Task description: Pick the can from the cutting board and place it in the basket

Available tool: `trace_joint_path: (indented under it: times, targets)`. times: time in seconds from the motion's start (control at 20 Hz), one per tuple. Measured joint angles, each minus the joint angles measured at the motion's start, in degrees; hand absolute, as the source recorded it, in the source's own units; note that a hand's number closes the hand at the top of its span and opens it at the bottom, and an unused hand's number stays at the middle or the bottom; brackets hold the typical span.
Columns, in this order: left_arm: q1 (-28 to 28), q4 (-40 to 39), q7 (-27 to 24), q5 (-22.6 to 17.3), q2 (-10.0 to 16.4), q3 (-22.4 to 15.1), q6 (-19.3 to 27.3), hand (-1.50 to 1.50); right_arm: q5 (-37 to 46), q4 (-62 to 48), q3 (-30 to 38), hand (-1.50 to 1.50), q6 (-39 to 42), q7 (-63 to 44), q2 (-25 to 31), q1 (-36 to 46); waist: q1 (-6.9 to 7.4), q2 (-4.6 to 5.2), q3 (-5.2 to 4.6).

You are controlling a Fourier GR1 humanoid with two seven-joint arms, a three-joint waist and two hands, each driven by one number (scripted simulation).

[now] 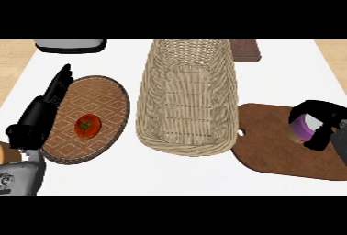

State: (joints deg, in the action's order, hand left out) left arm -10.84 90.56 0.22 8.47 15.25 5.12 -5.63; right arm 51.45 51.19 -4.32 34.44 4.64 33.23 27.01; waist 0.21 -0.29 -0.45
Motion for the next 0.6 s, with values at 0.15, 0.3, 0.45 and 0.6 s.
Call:
trace_joint_path:
  times: [0.15,0.3,0.45,0.6]
  targets:
    - [-1.04,-0.58,0.20,0.30,-0.14,0.16,-0.16,0.00,1.87,-2.69,-0.53,1.50,-2.83,3.61,0.08,0.89,0.15,-0.08,-0.16]
    - [-0.24,-1.00,-1.15,0.14,0.21,0.87,-0.86,0.00,3.60,-4.26,-0.83,1.50,-4.76,4.81,-0.57,2.05,0.10,-0.11,-0.25]
    - [-0.99,-1.69,-1.11,-0.19,0.47,1.59,-1.41,0.00,5.11,-5.11,-0.80,1.50,-7.11,5.79,-1.03,2.96,0.03,-0.09,-0.25]
    - [-1.42,-1.82,-0.76,-0.21,0.37,1.64,-1.67,0.00,6.13,-5.26,0.08,1.50,-11.47,6.38,-1.15,3.18,0.00,-0.12,-0.27]
